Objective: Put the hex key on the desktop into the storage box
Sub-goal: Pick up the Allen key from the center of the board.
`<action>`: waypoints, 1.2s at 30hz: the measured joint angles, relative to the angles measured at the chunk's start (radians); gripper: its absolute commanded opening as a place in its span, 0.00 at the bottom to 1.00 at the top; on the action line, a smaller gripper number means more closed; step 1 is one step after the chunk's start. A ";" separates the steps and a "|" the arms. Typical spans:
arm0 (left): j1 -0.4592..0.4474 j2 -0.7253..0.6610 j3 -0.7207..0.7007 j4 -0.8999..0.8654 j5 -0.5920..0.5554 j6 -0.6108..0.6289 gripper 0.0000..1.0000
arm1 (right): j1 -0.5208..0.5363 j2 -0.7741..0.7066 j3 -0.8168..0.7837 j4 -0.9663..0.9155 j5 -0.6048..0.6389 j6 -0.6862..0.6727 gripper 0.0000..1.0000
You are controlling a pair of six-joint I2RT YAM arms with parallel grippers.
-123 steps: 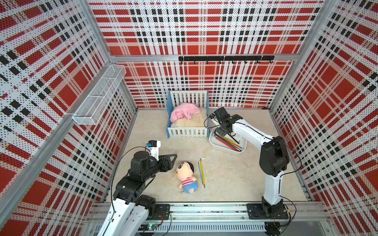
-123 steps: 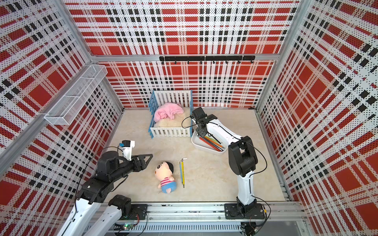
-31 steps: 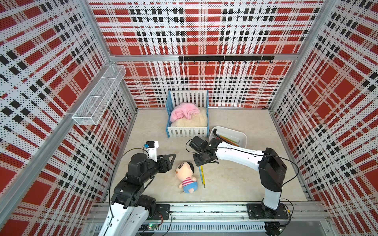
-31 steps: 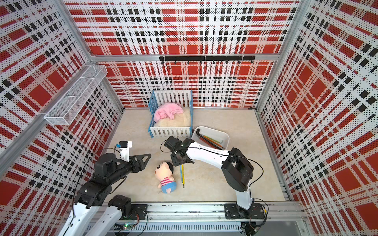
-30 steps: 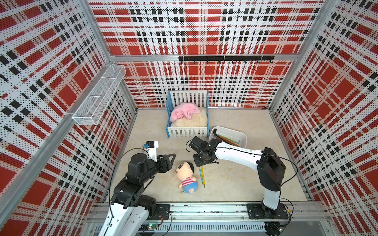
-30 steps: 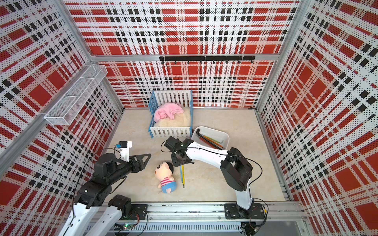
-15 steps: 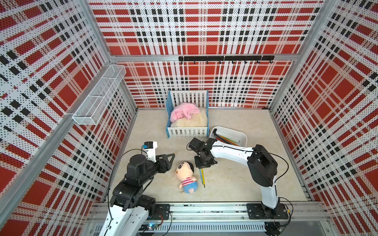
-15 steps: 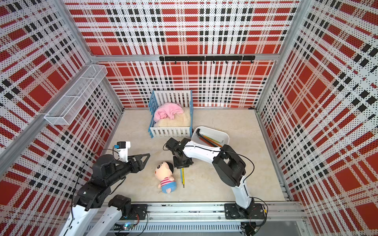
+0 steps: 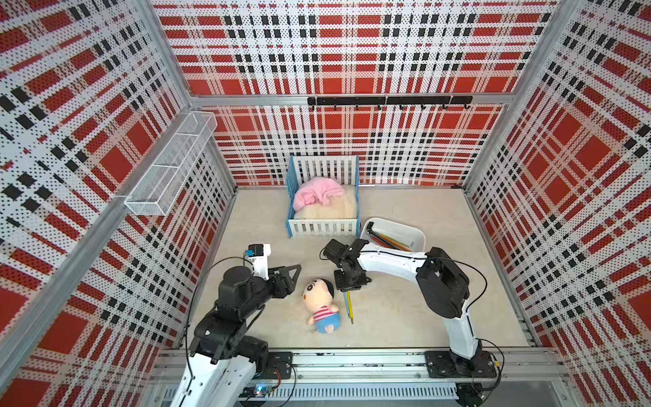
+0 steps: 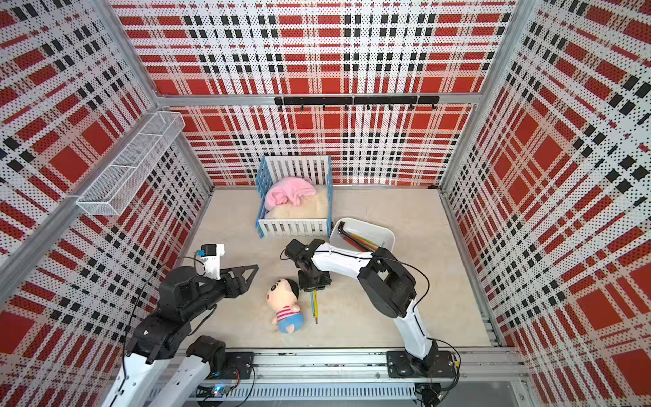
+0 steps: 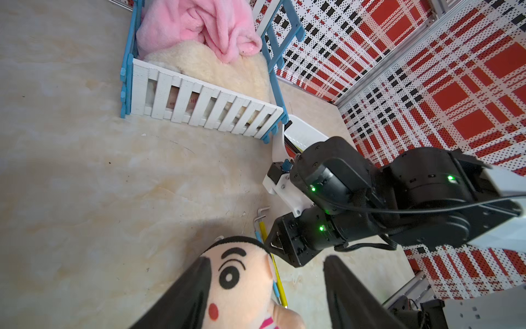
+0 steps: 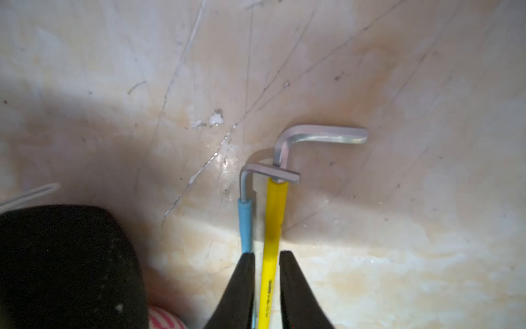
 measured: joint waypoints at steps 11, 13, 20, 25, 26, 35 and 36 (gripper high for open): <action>0.000 0.000 0.000 0.000 0.000 0.000 0.68 | -0.011 0.001 -0.002 0.006 0.002 0.010 0.23; 0.000 0.000 0.000 0.000 0.000 0.000 0.68 | -0.011 0.003 -0.002 0.008 0.002 0.009 0.25; 0.000 0.000 0.000 0.000 0.001 0.000 0.68 | -0.011 0.025 -0.002 0.010 -0.001 0.009 0.23; 0.000 0.002 0.000 0.000 0.001 0.000 0.68 | -0.016 0.029 -0.002 0.007 0.006 0.010 0.21; 0.000 0.002 0.000 0.000 0.001 0.000 0.68 | -0.017 0.029 -0.002 0.006 0.008 0.010 0.21; 0.000 0.003 0.000 0.000 0.001 0.000 0.68 | -0.022 0.031 -0.002 0.001 0.020 0.011 0.03; 0.000 0.004 0.000 0.000 0.001 0.000 0.68 | -0.023 0.031 -0.002 0.001 0.021 0.014 0.02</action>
